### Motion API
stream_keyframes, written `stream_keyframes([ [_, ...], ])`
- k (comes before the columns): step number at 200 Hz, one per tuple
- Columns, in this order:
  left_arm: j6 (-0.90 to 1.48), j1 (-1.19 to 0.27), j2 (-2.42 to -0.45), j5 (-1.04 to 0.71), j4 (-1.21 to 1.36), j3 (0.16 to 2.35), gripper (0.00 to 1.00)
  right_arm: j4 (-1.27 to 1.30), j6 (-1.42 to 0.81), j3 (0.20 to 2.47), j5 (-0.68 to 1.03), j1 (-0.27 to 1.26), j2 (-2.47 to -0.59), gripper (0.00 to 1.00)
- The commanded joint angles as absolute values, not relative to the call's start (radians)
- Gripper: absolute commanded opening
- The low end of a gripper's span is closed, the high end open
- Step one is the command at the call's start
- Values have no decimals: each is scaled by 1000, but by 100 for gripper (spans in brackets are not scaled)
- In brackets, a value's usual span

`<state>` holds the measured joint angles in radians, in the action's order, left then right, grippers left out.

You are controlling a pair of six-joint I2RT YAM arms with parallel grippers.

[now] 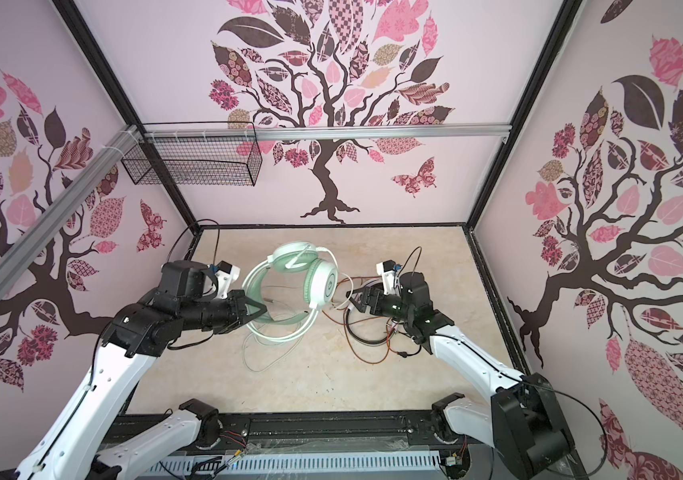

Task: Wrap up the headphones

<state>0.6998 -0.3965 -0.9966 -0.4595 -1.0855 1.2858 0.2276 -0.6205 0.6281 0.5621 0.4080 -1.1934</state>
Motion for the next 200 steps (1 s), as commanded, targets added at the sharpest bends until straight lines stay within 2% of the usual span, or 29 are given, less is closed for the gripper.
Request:
stream_keyframes([
  [1, 637, -417, -1004, -531, -1113, 1431, 0, 243, -507, 644, 514, 456, -1218, 88],
  [41, 665, -419, -998, -634, -1057, 1445, 0, 304, -284, 637, 498, 496, -1217, 87],
  [66, 686, -419, -1000, -647, -1040, 1469, 0, 522, -181, 547, 526, 502, -1173, 90],
  [94, 688, -418, -1003, -624, -1043, 1505, 0, 570, -182, 537, 561, 502, -1173, 92],
  [121, 678, -409, -1014, -569, -1065, 1556, 0, 465, -250, 514, 332, 501, -1132, 91],
  [132, 676, -396, -1017, -553, -1074, 1568, 0, 447, -280, 489, 297, 500, -1107, 90],
  [174, 688, -371, -1017, -533, -1071, 1574, 0, 671, -325, 340, 447, 503, -1042, 89],
  [200, 701, -369, -1022, -556, -1060, 1580, 0, 794, -315, 323, 448, 522, -1091, 89],
])
